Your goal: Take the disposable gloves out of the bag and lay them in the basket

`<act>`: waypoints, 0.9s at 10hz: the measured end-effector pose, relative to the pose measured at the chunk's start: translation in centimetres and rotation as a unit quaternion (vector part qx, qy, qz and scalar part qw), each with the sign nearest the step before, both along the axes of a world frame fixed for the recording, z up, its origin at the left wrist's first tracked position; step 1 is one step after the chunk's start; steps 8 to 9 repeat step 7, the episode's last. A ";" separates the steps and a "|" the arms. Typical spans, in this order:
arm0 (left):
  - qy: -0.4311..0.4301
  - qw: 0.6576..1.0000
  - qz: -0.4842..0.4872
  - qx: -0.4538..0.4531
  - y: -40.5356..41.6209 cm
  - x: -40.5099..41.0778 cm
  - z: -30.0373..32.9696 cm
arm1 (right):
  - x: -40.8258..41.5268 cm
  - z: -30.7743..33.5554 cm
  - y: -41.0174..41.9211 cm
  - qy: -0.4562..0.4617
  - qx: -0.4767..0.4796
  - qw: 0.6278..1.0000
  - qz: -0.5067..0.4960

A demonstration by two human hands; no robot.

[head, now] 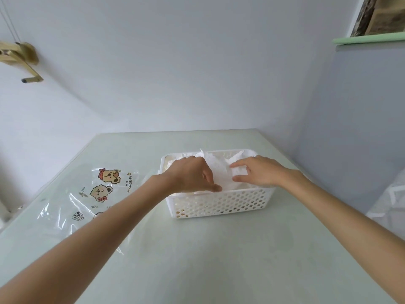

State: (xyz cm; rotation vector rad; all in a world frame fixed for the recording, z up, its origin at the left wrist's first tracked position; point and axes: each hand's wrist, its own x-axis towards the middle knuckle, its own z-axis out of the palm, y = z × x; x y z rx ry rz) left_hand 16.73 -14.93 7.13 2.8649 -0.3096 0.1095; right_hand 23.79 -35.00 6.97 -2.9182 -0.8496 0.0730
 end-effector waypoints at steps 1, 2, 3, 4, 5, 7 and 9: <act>-0.050 0.999 -0.019 -0.002 1.0 0.2 0.1 | 0.7 -0.3 -1.0 0.011 0.005 1.000 -0.010; -0.008 0.998 -0.040 0.038 2.4 1.3 -0.1 | 0.9 -0.5 -1.7 -0.068 0.065 0.995 0.015; 0.115 0.984 -0.019 0.131 3.5 2.2 -1.1 | 1.5 -1.0 -1.8 -0.111 -0.047 0.991 0.053; 0.186 0.971 0.018 0.151 4.0 2.6 -2.1 | 2.3 -1.3 -2.0 -0.108 -0.139 0.984 0.024; 0.203 0.966 0.046 0.152 3.9 2.4 -2.3 | 2.9 -1.7 -2.0 -0.072 -0.182 0.980 0.021; 0.191 0.974 0.072 0.095 5.0 -1.5 2.0 | 1.0 0.9 -3.1 -0.014 0.092 0.995 -0.041; 0.191 0.974 0.072 0.095 5.0 -1.5 2.0 | 1.0 0.9 -3.1 -0.014 0.092 0.995 -0.041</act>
